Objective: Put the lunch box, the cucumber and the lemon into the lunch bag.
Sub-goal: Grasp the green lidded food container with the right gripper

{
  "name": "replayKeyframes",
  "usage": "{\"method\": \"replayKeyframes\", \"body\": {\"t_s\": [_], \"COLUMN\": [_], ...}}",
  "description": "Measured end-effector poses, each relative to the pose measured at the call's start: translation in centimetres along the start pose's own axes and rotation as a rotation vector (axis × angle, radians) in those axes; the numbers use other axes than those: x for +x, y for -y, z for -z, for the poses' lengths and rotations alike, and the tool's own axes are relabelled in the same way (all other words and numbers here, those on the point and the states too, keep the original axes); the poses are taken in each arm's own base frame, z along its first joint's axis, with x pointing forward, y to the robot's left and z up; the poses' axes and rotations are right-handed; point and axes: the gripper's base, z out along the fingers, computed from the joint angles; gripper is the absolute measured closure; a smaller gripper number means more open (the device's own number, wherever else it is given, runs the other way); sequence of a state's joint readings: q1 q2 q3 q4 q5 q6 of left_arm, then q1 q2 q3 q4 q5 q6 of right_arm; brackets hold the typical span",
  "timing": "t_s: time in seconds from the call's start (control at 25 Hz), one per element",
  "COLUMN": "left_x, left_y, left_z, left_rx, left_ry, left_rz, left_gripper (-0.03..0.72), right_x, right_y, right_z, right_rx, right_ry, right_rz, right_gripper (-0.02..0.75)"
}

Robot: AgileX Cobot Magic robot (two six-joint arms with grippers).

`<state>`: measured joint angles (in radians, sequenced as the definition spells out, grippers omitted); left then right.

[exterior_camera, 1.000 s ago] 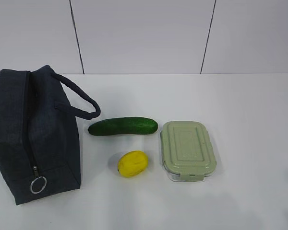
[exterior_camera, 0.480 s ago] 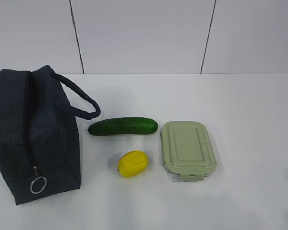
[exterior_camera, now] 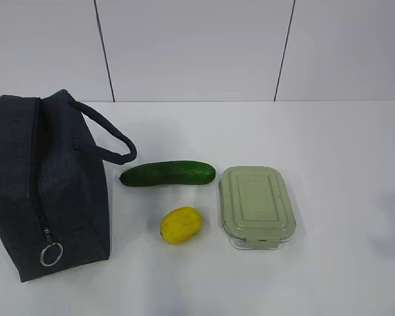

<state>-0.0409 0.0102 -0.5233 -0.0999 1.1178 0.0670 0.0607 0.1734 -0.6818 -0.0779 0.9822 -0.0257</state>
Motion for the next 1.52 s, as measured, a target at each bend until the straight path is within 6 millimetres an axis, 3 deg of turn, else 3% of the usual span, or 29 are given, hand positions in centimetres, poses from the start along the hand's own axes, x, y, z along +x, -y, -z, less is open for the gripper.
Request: {"method": "replayKeyframes", "body": {"t_s": [0.24,0.6,0.76,1.08,1.52], "left_x": [0.0,0.0,0.0,0.0,0.0], "left_y": [0.0,0.1,0.1,0.1,0.1], "left_z": [0.0,0.0,0.0,0.0,0.0], "left_rx": [0.005,0.010,0.010,0.010,0.010], "left_ry": [0.000,0.001,0.001,0.001,0.001], "left_rz": [0.003,0.005,0.005,0.005,0.005], "left_gripper": [0.446,0.446,0.446,0.446,0.446], "right_x": [-4.6,-8.6,-9.6,-9.8,-11.8], "right_y": [0.1,-0.2,-0.3,-0.5,-0.9], "right_z": [-2.0,-6.9,-8.7,-11.5,-15.1], "right_rx": [-0.007,-0.018,-0.022,-0.030,-0.081], "right_ry": [0.067,0.236,0.274,0.192,-0.107], "right_rz": [0.000,0.003,0.004,0.005,-0.059], "right_gripper": [0.463,0.463,0.463,0.463,0.463]}}
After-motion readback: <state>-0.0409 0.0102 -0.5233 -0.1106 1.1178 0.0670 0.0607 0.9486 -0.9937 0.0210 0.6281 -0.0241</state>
